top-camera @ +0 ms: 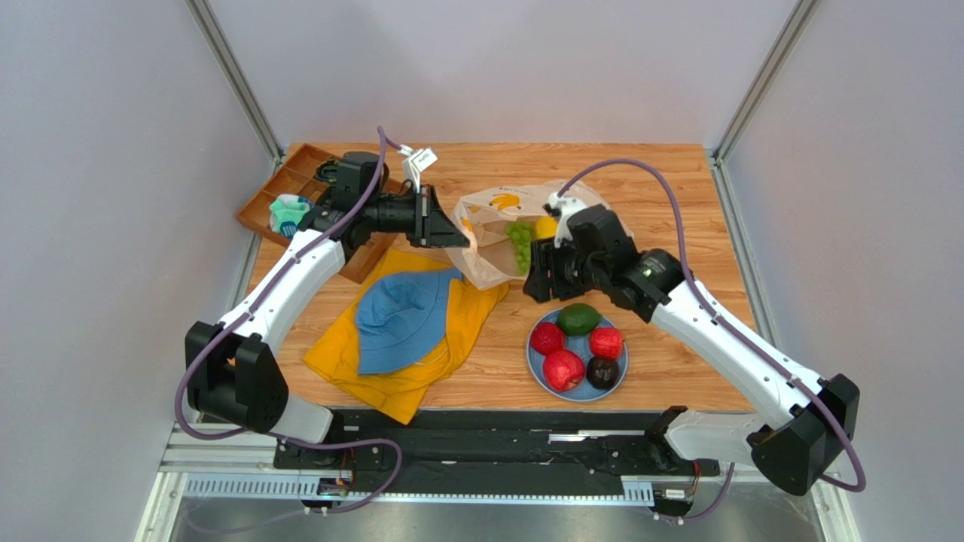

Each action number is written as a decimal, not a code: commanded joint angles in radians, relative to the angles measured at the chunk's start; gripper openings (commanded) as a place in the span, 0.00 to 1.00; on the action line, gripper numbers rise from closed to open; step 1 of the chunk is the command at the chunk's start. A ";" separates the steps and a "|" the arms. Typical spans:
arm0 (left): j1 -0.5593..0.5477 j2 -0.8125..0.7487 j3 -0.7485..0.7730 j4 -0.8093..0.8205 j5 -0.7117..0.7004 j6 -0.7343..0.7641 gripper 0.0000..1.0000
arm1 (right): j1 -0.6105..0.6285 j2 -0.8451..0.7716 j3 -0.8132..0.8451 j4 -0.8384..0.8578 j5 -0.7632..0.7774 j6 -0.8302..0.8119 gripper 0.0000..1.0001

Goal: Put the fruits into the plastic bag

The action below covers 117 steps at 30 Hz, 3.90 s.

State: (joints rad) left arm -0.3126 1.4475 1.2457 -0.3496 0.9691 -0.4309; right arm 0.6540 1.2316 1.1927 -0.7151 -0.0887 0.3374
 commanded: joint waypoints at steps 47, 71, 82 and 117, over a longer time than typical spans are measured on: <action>0.006 -0.009 0.057 -0.037 -0.026 0.055 0.00 | 0.081 0.186 -0.284 0.078 0.198 0.161 0.70; 0.006 -0.009 0.057 -0.037 -0.023 0.054 0.00 | 0.084 0.102 -0.304 0.088 0.138 0.086 0.30; 0.006 -0.006 0.054 -0.029 -0.017 0.052 0.00 | 0.085 -0.083 -0.249 0.094 -0.066 -0.034 0.23; 0.006 -0.001 0.064 -0.060 -0.038 0.072 0.00 | -0.114 0.359 0.183 0.261 0.271 -0.069 0.23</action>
State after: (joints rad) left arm -0.3122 1.4475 1.2713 -0.4110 0.9257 -0.3786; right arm 0.5388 1.5490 1.3228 -0.4934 0.0311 0.2901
